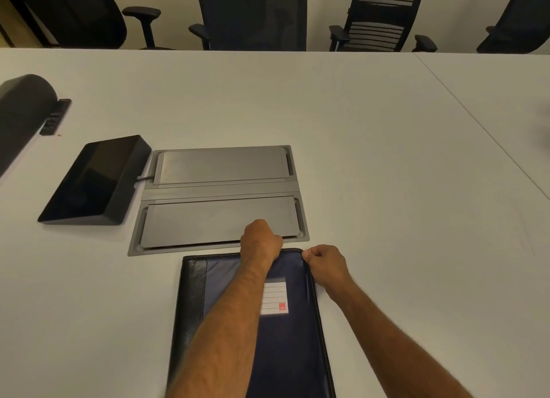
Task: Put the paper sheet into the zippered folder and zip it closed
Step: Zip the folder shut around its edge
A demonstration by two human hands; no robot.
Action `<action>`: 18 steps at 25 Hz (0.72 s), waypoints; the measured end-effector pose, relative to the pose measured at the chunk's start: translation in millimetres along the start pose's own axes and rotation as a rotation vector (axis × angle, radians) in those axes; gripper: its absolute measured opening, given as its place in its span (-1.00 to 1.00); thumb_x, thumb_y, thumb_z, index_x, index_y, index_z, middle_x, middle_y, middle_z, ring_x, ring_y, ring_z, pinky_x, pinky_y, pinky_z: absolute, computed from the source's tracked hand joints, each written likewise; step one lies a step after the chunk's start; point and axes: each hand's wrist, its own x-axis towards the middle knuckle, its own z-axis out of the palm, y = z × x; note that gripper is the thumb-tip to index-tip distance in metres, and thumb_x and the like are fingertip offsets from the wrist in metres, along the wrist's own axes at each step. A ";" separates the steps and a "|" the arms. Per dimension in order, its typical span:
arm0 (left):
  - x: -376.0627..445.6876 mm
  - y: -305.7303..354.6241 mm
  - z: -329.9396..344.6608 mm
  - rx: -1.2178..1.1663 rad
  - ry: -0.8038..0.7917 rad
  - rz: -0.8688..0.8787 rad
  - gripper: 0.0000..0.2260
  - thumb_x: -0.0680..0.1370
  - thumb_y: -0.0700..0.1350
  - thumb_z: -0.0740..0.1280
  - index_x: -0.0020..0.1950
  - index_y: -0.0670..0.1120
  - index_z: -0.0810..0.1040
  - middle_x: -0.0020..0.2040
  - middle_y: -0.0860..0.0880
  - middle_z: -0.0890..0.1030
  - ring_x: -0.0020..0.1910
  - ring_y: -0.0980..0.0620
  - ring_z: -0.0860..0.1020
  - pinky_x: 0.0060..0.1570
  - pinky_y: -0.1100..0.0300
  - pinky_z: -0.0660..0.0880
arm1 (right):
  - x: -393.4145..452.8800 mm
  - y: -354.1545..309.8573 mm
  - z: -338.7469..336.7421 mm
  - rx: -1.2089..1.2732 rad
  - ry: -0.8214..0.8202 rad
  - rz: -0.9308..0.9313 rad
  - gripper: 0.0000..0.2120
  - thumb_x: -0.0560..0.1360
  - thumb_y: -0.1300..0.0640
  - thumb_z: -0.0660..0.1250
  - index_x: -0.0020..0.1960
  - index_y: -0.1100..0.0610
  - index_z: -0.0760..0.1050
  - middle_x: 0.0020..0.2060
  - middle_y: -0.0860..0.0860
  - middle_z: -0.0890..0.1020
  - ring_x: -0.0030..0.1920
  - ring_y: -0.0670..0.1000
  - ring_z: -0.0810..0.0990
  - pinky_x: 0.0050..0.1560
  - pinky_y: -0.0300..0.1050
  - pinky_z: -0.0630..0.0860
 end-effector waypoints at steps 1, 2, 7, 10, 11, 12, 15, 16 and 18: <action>0.9 -5.2 -3.6 -0.010 0.011 -0.010 -0.89 0.52 -0.15 0.35 -0.16 -0.16 0.48 -0.23 -0.06 0.51 -0.30 0.00 0.47 -0.45 0.23 0.33 | -0.1 0.2 -0.1 -0.009 0.001 -0.004 -0.75 0.57 0.10 0.26 -0.15 0.21 0.63 -0.21 0.14 0.67 -0.19 0.08 0.62 -0.08 -0.05 0.58; 1.9 -11.1 -7.1 -0.021 0.024 -0.022 -0.86 0.51 -0.16 0.35 -0.20 -0.16 0.46 -0.25 -0.05 0.51 -0.34 0.02 0.46 -0.48 0.23 0.32 | 0.1 0.3 -0.5 -0.015 0.001 -0.007 -0.74 0.57 0.10 0.26 -0.16 0.22 0.63 -0.22 0.15 0.67 -0.22 0.06 0.60 -0.09 -0.05 0.58; 4.8 -38.5 -23.8 -0.032 0.088 -0.066 -0.74 0.51 -0.18 0.35 -0.35 -0.12 0.38 -0.39 -0.01 0.44 -0.46 0.08 0.41 -0.57 0.26 0.25 | 1.2 0.2 -0.4 -0.052 0.006 -0.024 -0.70 0.58 0.10 0.25 -0.30 0.13 0.55 -0.36 0.06 0.57 -0.33 -0.01 0.51 -0.17 -0.12 0.52; 4.8 -53.4 -36.2 0.004 0.113 -0.079 -0.76 0.52 -0.16 0.35 -0.32 -0.12 0.40 -0.37 -0.02 0.45 -0.42 0.06 0.44 -0.49 0.25 0.34 | 1.6 0.0 0.3 -0.058 0.005 -0.026 -0.70 0.58 0.10 0.24 -0.31 0.11 0.53 -0.37 0.03 0.55 -0.34 -0.02 0.50 -0.19 -0.14 0.49; 4.2 -59.5 -42.0 0.021 0.123 -0.091 -0.78 0.52 -0.15 0.35 -0.29 -0.12 0.41 -0.35 -0.03 0.46 -0.38 0.03 0.47 -0.43 0.23 0.41 | 1.7 0.2 0.5 -0.058 0.004 -0.023 -0.71 0.58 0.10 0.24 -0.28 0.13 0.55 -0.36 0.04 0.56 -0.32 -0.01 0.50 -0.18 -0.13 0.49; 3.0 -65.5 -48.3 0.042 0.135 -0.106 -0.81 0.52 -0.13 0.35 -0.27 -0.12 0.43 -0.33 -0.03 0.48 -0.33 0.00 0.50 -0.34 0.18 0.48 | 1.5 0.6 0.5 -0.059 0.004 -0.020 -0.72 0.58 0.10 0.24 -0.26 0.14 0.56 -0.35 0.05 0.57 -0.32 -0.01 0.51 -0.17 -0.13 0.49; 0.2 -82.9 -66.8 0.132 0.183 -0.161 -0.86 0.49 -0.09 0.35 -0.22 -0.09 0.46 -0.26 -0.05 0.53 -0.17 -0.08 0.56 -0.04 0.01 0.57 | 1.1 2.0 0.8 -0.061 0.008 -0.018 -0.73 0.59 0.10 0.24 -0.24 0.15 0.56 -0.34 0.05 0.57 -0.32 -0.02 0.51 -0.17 -0.14 0.48; 0.0 -89.1 -71.6 0.131 0.195 -0.182 -0.88 0.48 -0.09 0.35 -0.20 -0.09 0.47 -0.25 -0.05 0.52 -0.15 -0.08 0.55 0.01 -0.02 0.56 | 1.5 2.1 1.3 -0.061 0.009 -0.019 -0.72 0.59 0.10 0.24 -0.24 0.16 0.57 -0.33 0.06 0.58 -0.32 -0.01 0.51 -0.17 -0.14 0.48; 0.1 -101.3 -78.2 0.054 0.202 -0.215 -0.89 0.49 -0.10 0.36 -0.17 -0.11 0.48 -0.26 -0.05 0.49 -0.21 -0.06 0.52 -0.12 0.03 0.55 | 1.4 2.3 2.0 -0.060 0.012 -0.017 -0.72 0.59 0.09 0.24 -0.21 0.18 0.59 -0.31 0.08 0.60 -0.31 0.00 0.53 -0.17 -0.14 0.48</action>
